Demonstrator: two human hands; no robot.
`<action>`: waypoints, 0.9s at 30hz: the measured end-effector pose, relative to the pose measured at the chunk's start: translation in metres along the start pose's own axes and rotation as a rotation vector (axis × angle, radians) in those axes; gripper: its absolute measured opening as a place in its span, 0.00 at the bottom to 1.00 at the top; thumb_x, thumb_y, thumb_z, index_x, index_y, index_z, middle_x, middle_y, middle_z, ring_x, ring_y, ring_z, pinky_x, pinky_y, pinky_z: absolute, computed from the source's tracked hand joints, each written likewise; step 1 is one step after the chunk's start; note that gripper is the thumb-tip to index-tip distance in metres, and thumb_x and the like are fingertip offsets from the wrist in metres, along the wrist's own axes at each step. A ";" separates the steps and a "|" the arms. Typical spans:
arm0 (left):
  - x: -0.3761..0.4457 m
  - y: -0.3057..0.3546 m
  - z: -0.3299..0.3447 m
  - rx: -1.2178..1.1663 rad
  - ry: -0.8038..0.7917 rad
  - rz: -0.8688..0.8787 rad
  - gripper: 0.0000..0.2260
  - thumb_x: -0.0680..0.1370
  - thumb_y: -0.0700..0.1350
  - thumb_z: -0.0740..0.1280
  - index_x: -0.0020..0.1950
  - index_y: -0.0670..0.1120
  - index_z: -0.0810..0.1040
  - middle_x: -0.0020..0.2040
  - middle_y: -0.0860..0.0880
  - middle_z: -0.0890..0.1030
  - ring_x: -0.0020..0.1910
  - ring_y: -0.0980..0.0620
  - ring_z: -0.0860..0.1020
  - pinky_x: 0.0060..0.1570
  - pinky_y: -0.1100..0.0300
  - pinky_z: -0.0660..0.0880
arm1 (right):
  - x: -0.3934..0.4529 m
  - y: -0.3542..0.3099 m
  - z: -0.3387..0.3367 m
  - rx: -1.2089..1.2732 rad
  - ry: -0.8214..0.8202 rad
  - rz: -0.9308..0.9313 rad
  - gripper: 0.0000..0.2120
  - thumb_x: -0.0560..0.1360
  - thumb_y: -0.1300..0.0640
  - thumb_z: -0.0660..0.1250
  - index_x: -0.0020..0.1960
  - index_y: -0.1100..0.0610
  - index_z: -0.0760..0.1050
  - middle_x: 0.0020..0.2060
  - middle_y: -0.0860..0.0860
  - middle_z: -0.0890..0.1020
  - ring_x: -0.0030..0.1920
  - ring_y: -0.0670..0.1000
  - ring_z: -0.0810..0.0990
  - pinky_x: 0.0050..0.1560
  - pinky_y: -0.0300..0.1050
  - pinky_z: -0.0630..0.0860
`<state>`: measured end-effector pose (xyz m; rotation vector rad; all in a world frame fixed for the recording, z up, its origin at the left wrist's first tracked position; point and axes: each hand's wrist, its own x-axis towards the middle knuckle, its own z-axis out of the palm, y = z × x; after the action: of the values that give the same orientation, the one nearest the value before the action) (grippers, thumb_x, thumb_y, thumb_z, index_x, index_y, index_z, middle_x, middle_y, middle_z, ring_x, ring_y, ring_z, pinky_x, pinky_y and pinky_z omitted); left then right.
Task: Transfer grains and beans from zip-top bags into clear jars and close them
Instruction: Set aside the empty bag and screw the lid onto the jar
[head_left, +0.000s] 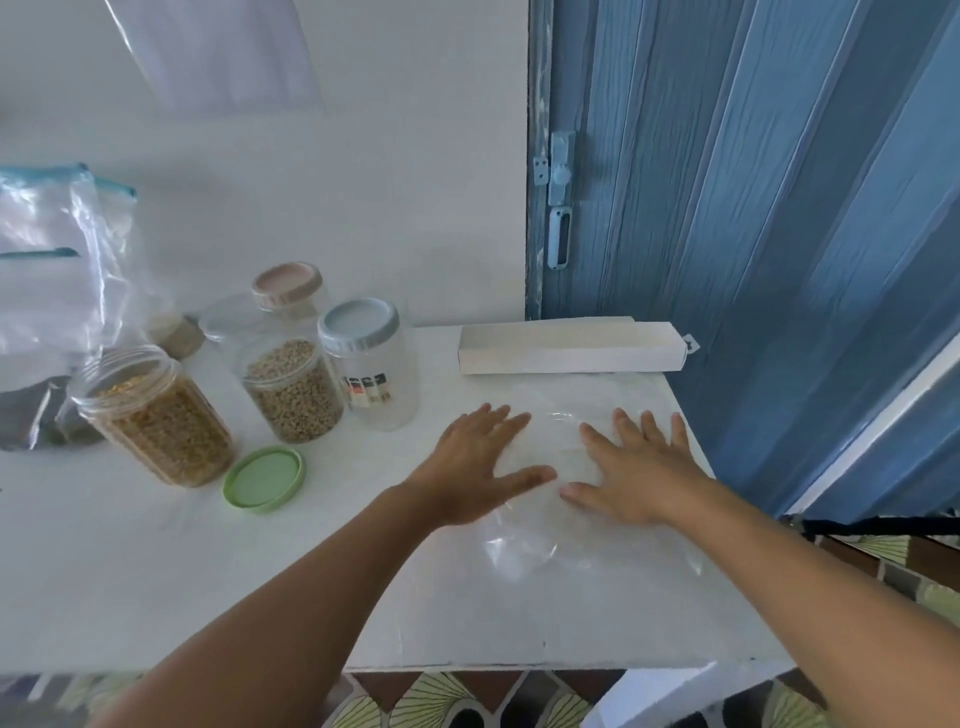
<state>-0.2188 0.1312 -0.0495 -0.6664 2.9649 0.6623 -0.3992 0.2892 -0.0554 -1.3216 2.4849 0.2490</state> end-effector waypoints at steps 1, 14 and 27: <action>-0.007 -0.002 -0.009 0.012 0.086 0.003 0.38 0.78 0.73 0.59 0.84 0.58 0.58 0.84 0.53 0.59 0.83 0.50 0.54 0.82 0.47 0.55 | -0.003 -0.005 -0.008 0.005 0.030 -0.013 0.45 0.75 0.23 0.52 0.84 0.41 0.41 0.84 0.56 0.44 0.83 0.62 0.41 0.78 0.67 0.31; -0.156 -0.130 -0.116 0.085 0.983 -0.279 0.34 0.76 0.59 0.73 0.80 0.53 0.67 0.67 0.42 0.67 0.66 0.43 0.63 0.71 0.41 0.63 | -0.017 -0.227 -0.061 0.398 0.144 -0.448 0.38 0.78 0.32 0.64 0.82 0.39 0.53 0.78 0.52 0.63 0.78 0.55 0.62 0.73 0.54 0.68; -0.201 -0.271 -0.177 -0.392 0.565 -0.377 0.59 0.66 0.66 0.81 0.86 0.57 0.47 0.83 0.47 0.62 0.79 0.45 0.66 0.77 0.43 0.65 | 0.020 -0.357 -0.022 0.499 0.071 -0.271 0.54 0.63 0.26 0.74 0.82 0.40 0.55 0.74 0.53 0.69 0.73 0.57 0.70 0.70 0.55 0.72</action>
<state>0.0871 -0.0830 0.0273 -1.6375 3.0320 1.1932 -0.1179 0.0680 -0.0439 -1.4280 2.1786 -0.4568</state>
